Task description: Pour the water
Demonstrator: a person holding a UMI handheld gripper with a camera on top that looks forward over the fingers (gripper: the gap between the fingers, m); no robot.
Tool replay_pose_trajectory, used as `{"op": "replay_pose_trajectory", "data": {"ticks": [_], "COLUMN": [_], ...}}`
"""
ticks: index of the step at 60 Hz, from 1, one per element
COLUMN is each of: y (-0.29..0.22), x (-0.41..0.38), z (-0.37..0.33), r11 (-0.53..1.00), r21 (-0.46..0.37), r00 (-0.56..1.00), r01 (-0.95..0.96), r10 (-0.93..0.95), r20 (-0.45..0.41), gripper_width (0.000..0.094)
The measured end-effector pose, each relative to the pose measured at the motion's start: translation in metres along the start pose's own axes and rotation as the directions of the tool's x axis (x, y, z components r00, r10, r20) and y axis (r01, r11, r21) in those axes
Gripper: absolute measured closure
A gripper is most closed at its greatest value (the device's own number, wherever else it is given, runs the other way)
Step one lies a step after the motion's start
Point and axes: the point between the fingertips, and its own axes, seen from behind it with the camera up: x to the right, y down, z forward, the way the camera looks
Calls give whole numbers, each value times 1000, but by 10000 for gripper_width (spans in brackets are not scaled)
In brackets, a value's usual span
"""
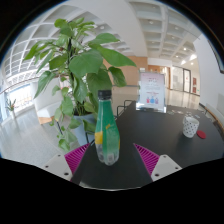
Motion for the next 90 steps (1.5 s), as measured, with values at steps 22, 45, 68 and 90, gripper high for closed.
{"op": "replay_pose_trajectory", "data": {"ticks": [22,45,68,90], "y": [-11,-91,-294,-244], "x": [-4,-10,103,264], "z": [75,46,-1,67], "r11": [996,963,439,-302], "r21": [87,228,200,-250], "r00": [993,990,459,-389], "r01": [-17,-143,-876,-920], "r10": [27,137,635,620], "r20": [-113,41,621,681], "gripper_width": [444,526,528,529]}}
